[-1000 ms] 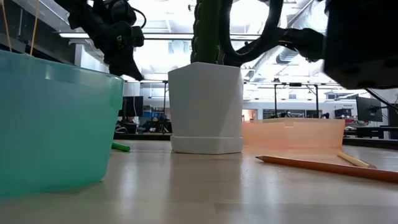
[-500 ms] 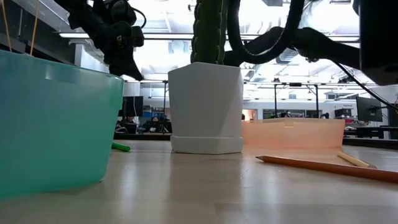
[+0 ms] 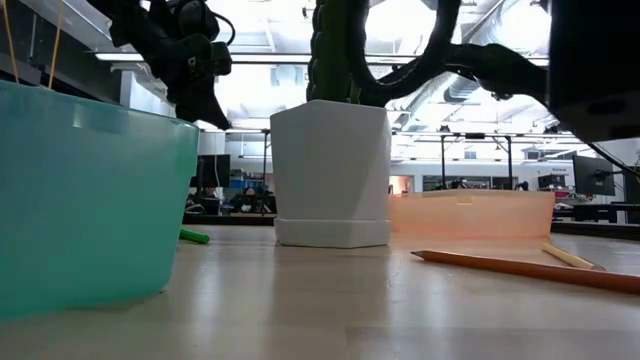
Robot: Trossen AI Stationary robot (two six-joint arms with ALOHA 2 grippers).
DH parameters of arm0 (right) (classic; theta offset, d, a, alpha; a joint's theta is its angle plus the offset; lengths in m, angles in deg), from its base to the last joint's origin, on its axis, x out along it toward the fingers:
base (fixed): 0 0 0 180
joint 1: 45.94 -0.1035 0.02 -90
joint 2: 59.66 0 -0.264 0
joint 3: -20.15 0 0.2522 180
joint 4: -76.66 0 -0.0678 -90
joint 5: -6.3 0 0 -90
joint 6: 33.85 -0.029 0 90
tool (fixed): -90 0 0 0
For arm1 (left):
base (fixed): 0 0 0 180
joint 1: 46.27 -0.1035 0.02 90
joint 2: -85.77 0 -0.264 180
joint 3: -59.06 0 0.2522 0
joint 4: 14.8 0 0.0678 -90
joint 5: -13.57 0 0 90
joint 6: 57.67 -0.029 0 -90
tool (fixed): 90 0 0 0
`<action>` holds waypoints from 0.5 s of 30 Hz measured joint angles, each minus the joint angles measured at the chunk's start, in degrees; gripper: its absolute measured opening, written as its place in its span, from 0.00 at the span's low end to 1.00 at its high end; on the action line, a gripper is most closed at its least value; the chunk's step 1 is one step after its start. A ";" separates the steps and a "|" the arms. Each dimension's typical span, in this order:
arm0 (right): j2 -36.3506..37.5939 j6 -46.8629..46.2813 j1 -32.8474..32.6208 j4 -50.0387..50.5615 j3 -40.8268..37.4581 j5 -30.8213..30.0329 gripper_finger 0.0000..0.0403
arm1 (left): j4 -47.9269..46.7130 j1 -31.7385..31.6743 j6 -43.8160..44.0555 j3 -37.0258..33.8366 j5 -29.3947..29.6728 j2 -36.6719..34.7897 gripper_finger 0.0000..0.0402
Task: Sort pens & pencils
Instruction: Put the yellow pen into the orange bin
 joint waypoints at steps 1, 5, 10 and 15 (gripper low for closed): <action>0.00 0.00 -0.14 -0.17 0.00 0.03 0.26 | 0.00 -0.01 0.00 0.00 0.00 0.00 0.00; 0.00 0.13 -0.54 -0.81 -0.02 0.35 0.26 | 0.04 0.00 0.02 0.00 -0.02 0.00 0.00; 0.00 -0.17 -0.52 -0.69 -0.02 0.37 0.26 | 0.13 0.00 -0.01 0.00 -0.01 0.00 0.00; 0.00 -0.79 -0.35 -0.23 -0.12 0.34 0.26 | 0.13 0.00 -0.03 0.00 -0.02 0.00 0.00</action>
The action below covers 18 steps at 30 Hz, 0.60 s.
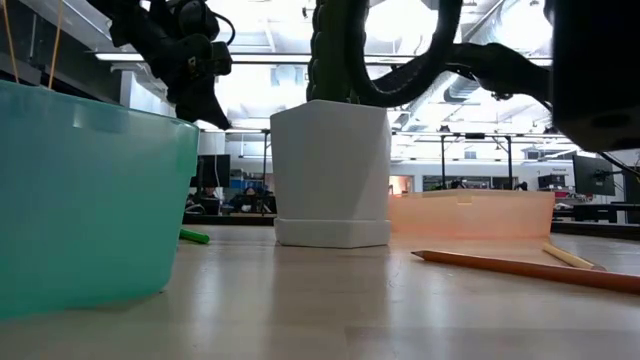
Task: Sort pens & pencils
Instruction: Put the yellow pen into the orange bin
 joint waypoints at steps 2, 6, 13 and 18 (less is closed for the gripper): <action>0.00 0.01 0.00 0.59 -0.03 -0.01 0.26 | 0.00 0.00 -0.01 0.00 0.00 0.00 0.00; -0.58 0.02 0.15 2.33 -0.03 -0.03 0.26 | -0.02 0.00 -0.02 0.00 -0.02 0.00 0.00; -0.87 0.29 0.24 3.01 -0.03 -1.09 0.26 | -0.01 -0.02 -0.02 0.00 -0.38 0.00 0.00; -0.96 -0.11 0.78 3.19 -0.03 -1.52 0.26 | -0.02 -0.01 -0.02 0.00 -0.42 0.00 0.00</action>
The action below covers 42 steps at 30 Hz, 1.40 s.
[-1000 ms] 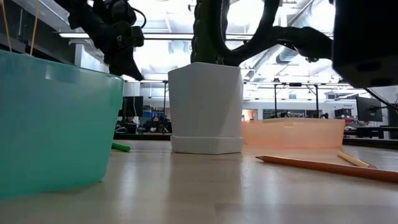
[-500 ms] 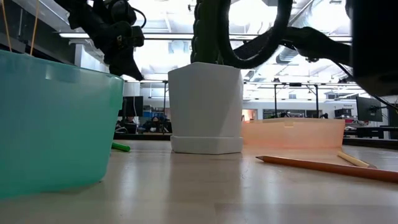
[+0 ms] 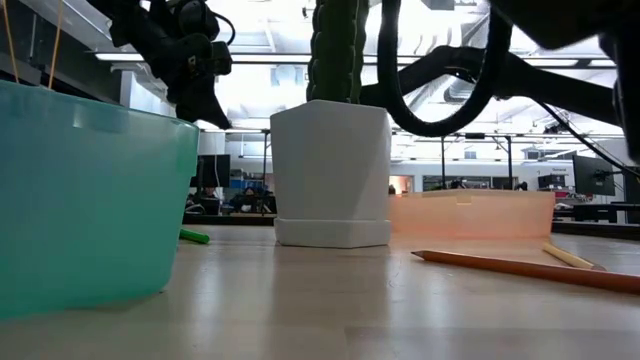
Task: Sort pens & pencils
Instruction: Put the yellow pen into the orange bin
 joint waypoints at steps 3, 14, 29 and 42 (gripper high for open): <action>0.00 -0.01 0.16 0.10 0.00 -0.04 0.26 | 0.00 0.01 0.00 0.00 -0.06 0.00 0.00; -0.02 0.24 0.25 1.49 0.00 -2.12 0.26 | 0.00 0.00 0.02 0.00 -0.09 0.00 0.00; -0.07 1.49 0.38 1.72 0.00 -2.43 0.04 | 0.00 0.01 0.11 0.00 -0.09 0.00 0.00; -0.07 1.94 0.38 1.64 0.00 -2.16 0.05 | -0.02 0.00 0.44 0.00 -0.07 0.00 0.00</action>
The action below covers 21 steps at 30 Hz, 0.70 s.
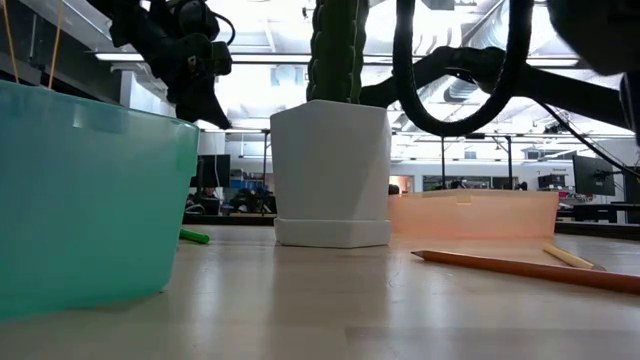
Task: Sort pens & pencils
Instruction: Put the yellow pen into the orange bin
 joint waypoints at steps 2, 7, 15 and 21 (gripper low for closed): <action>0.00 0.01 0.00 -0.01 0.00 0.00 0.05 | 0.01 -0.01 0.00 0.00 0.00 0.00 0.00; 0.00 0.01 0.00 -0.09 0.15 0.11 0.05 | 0.00 -0.01 0.00 0.00 0.01 0.00 0.00; 0.86 -0.69 0.24 -1.72 2.69 0.85 0.05 | 0.04 -0.01 0.00 0.00 0.04 0.00 0.00; 1.87 -1.09 0.24 -1.55 2.71 2.58 0.05 | 0.04 0.00 0.02 0.00 0.04 0.00 0.00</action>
